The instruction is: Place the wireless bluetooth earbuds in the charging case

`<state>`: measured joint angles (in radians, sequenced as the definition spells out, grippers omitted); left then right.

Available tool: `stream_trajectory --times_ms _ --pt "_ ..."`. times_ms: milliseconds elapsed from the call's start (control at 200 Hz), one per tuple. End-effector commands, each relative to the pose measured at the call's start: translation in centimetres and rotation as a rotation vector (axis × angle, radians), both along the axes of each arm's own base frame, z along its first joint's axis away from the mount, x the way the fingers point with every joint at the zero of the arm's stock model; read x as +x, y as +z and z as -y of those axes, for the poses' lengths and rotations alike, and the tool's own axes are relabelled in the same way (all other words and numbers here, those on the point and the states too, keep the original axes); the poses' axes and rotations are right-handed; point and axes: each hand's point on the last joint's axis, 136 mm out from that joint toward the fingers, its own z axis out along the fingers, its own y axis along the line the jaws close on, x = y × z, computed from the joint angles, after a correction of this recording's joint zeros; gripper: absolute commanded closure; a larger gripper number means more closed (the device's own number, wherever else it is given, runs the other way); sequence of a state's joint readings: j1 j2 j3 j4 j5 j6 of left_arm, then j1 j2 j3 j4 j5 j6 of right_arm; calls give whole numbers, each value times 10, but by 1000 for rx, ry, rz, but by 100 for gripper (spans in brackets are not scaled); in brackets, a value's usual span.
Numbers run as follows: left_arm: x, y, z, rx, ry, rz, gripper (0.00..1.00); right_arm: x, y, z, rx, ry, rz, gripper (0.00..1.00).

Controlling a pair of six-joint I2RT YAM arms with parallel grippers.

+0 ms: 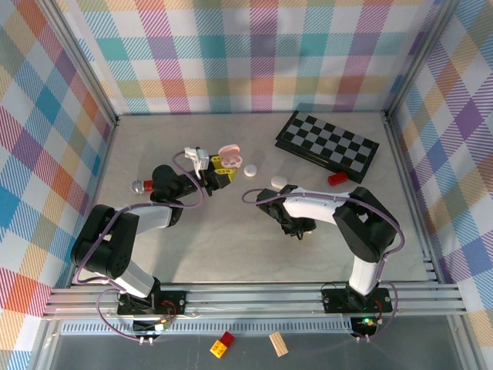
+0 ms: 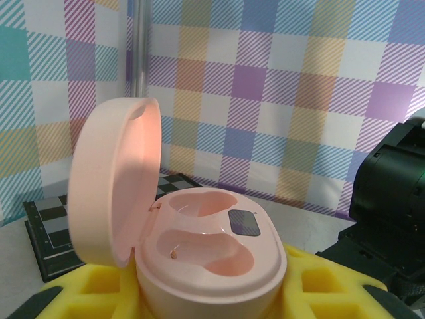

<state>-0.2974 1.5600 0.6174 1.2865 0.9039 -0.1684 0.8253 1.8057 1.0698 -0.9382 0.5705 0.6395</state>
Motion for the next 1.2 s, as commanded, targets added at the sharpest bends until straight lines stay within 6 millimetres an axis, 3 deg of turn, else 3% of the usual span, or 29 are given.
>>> stream_trajectory --times_ms 0,755,925,1195 --pt "-7 17 -5 -22 -4 63 68 -1 2 5 -49 5 -7 67" --pt "-9 17 -5 -21 -15 61 68 -7 -11 11 -94 -10 -45 78" --pt "-9 16 -4 -20 -17 59 68 -5 -6 10 -81 -8 -29 83" --pt "-8 17 -5 -22 -9 65 68 2 12 -7 157 -29 44 83"
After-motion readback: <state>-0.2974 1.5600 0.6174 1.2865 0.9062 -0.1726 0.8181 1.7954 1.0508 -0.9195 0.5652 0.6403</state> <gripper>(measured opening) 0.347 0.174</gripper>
